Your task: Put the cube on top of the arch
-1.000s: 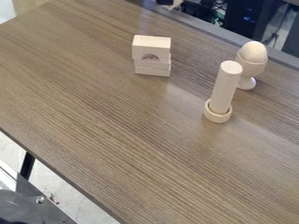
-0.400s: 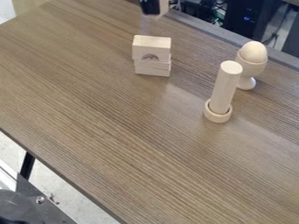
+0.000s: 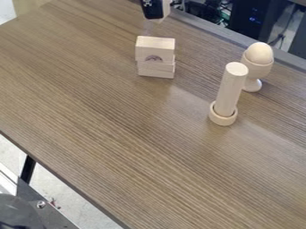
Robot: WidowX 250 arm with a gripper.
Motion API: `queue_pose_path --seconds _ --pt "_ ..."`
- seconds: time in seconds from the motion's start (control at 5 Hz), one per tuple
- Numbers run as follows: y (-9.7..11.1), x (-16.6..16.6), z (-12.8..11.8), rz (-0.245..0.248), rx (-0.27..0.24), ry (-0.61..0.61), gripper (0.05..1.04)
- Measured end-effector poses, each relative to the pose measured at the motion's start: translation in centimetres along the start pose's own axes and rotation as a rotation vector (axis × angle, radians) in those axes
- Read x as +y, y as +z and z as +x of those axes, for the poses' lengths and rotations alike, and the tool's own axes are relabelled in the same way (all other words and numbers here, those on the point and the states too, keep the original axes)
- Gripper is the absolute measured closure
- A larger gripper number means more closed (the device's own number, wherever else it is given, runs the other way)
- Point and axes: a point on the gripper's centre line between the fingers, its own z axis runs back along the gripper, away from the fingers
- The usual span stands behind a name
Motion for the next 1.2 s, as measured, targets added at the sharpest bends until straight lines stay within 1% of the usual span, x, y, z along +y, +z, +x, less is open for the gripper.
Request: queue_pose_path --seconds 0.2,0.4,0.6,0.8,1.2 --pt "-0.6 0.4 0.1 0.006 0.000 0.024 0.363" --pt "-1.1 0.7 0.1 0.005 -0.011 0.078 0.363" --pt "-1.2 0.7 0.0 -0.006 -0.024 0.093 0.363" --pt "-1.3 0.7 -0.5 -0.015 -0.029 0.083 0.363" --pt "-1.8 0.7 -0.9 -0.005 -0.034 0.080 0.363"
